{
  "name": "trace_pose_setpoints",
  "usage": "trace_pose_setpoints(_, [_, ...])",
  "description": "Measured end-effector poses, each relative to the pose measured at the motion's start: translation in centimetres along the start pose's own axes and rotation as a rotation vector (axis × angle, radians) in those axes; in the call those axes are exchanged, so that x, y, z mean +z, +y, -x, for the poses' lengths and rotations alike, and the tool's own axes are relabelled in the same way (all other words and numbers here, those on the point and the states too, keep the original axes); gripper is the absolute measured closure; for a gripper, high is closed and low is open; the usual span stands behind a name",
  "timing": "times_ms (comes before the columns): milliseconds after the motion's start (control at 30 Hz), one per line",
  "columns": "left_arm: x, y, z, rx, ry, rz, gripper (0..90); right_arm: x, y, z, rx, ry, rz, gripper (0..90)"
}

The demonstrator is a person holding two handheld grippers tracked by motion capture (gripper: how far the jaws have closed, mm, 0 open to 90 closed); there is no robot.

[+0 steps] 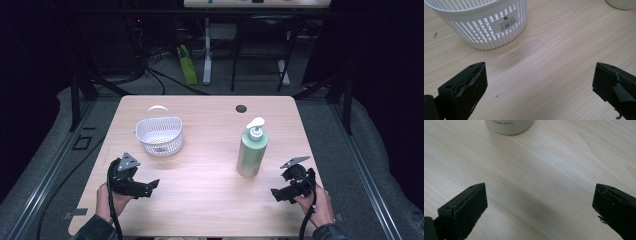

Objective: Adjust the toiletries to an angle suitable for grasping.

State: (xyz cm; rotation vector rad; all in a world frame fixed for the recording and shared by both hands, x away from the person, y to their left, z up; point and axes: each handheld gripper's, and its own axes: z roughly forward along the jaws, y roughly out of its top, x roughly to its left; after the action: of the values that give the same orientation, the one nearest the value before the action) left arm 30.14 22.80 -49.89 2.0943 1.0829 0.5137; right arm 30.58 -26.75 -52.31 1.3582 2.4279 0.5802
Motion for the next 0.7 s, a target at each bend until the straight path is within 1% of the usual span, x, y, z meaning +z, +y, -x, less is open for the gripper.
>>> trace_pose_setpoints(67, [-0.2, 0.1, -0.1, -0.006, 0.009, 0.023, 0.0, -0.1, 0.1, -0.1, -0.009, 0.005, 0.01, 0.0])
trace_pose_setpoints(167, [-0.2, 0.0, -0.3, -0.014, 0.007, 0.027, 0.0, -0.3, 0.3, -0.2, -0.021, 0.01, 0.03, 0.0])
trace_pose_setpoints(200, [-0.2, 0.0, -0.3, -0.012, 0.006, 0.024, 0.0, -0.3, 0.3, -0.2, -0.021, 0.01, 0.03, 0.0])
trace_pose_setpoints(233, [-0.1, 0.0, -0.3, -0.013, 0.006, 0.016, 0.0, -0.4, 0.4, -0.4, -0.021, 0.014, 0.044, 0.0])
trace_pose_setpoints(300, [0.0, -0.1, -0.3, -0.014, 0.005, 0.016, 0.0, -0.4, 0.5, -0.4, -0.021, 0.019, 0.046, 0.0])
trace_pose_setpoints(333, [0.2, 0.0, -0.3, -0.013, -0.001, 0.001, 0.0, -0.3, 0.6, -0.5, -0.022, 0.023, 0.047, 0.0])
trace_pose_setpoints(367, [0.2, 0.0, -0.3, -0.013, -0.001, 0.001, 0.0, -0.3, 0.6, -0.5, -0.022, 0.023, 0.047, 0.0])
trace_pose_setpoints(400, [0.5, 0.1, -0.3, -0.013, -0.006, -0.012, 0.0, -0.1, 0.8, -0.6, -0.035, 0.028, 0.04, 0.0])
trace_pose_setpoints(433, [0.5, 0.1, -0.3, -0.013, -0.006, -0.012, 0.0, 0.0, 0.8, -0.7, -0.034, 0.029, 0.038, 0.0])
trace_pose_setpoints(467, [0.6, 0.2, -0.3, -0.009, -0.01, -0.018, 0.0, 0.0, 0.9, -0.7, -0.043, 0.025, 0.036, 0.0])
trace_pose_setpoints(500, [0.6, 0.2, -0.3, -0.002, -0.01, -0.017, 0.0, 0.1, 1.0, -0.9, -0.048, 0.027, 0.041, 0.0])
trace_pose_setpoints(533, [0.6, 0.3, -0.2, -0.005, -0.011, -0.011, 0.0, 0.0, 1.1, -1.0, -0.05, 0.029, 0.042, 0.0])
trace_pose_setpoints(600, [0.6, 0.3, -0.1, -0.003, -0.009, -0.008, 0.0, -0.1, 1.4, -1.3, -0.063, 0.029, 0.057, 0.0])
trace_pose_setpoints(700, [0.7, 0.3, 0.0, 0.003, -0.01, -0.017, 0.0, -0.7, 2.1, -2.0, -0.081, 0.027, 0.103, 0.0])
